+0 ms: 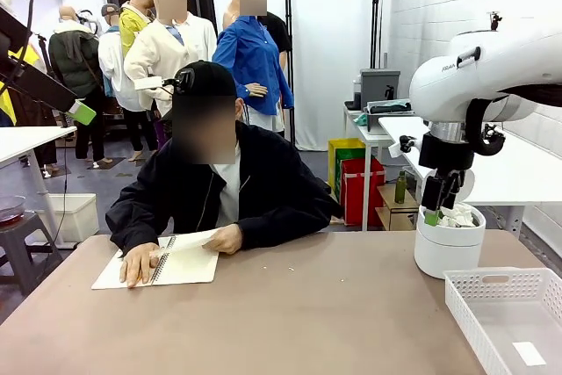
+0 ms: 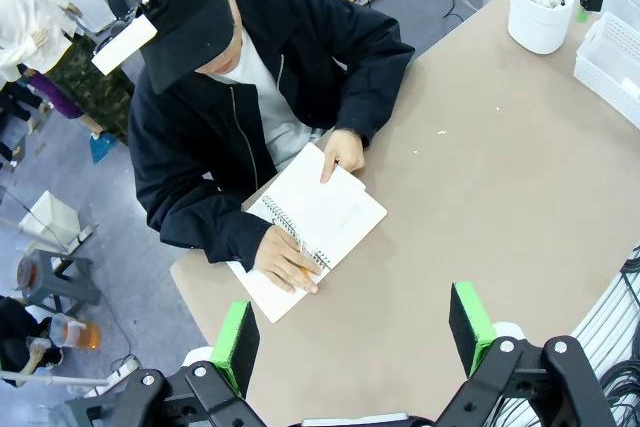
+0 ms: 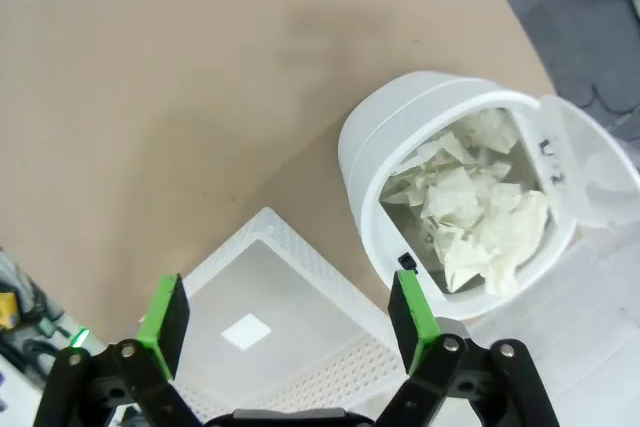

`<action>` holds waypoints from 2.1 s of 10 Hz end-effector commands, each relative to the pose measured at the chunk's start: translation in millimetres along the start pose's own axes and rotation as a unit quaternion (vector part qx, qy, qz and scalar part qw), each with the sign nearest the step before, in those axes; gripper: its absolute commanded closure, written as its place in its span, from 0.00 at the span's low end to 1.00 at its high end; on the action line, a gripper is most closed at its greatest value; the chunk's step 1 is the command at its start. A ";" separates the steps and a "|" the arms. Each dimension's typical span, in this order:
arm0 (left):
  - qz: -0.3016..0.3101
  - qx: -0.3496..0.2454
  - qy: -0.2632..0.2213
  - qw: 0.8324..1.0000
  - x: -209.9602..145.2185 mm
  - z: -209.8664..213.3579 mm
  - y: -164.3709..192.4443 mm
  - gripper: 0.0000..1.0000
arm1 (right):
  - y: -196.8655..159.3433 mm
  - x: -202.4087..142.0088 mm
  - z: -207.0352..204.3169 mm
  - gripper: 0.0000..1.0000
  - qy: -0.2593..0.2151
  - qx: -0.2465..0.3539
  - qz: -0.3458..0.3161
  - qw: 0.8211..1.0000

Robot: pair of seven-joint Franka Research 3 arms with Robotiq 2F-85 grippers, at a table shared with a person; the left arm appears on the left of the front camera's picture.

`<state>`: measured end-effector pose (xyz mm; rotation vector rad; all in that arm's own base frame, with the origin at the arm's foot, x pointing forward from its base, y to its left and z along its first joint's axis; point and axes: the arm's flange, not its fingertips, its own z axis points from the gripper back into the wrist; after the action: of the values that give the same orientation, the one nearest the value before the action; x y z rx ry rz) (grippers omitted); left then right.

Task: Sort the paper based on its condition.
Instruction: If a person hands you a paper, place it in the Organizing basket , and if it's crumpled, put it in the Trash can.

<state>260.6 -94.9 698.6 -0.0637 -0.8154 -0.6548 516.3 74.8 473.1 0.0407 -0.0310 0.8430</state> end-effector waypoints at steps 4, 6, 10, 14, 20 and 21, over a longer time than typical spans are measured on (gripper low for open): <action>0.000 0.001 0.000 1.000 -0.2 0.5 0.3 0.00 | -10.0 0.4 -2.6 0.00 0.005 -0.021 -0.029 0.999; 0.000 0.001 0.000 1.000 -0.2 0.5 0.3 0.00 | -10.0 0.4 -2.6 0.00 0.005 -0.021 -0.029 0.999; 0.000 0.001 0.000 1.000 -0.2 0.5 0.3 0.00 | -8.2 -3.0 -1.4 0.00 0.001 -0.009 -0.023 1.000; 0.000 0.001 0.000 1.000 -0.2 0.5 0.3 0.00 | 103.0 -22.6 18.8 0.00 -0.121 0.046 0.071 0.989; 0.000 0.001 0.000 1.000 -0.2 0.5 0.3 0.00 | 168.4 -5.2 56.6 0.00 -0.186 0.054 0.142 0.971; 0.000 0.001 0.000 1.000 -0.2 0.5 0.3 0.00 | 173.1 0.8 64.3 0.00 -0.189 0.056 0.146 0.969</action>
<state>260.6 -95.0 698.5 -0.0637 -0.8153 -0.6549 383.3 185.6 540.0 0.2732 -0.3287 1.0983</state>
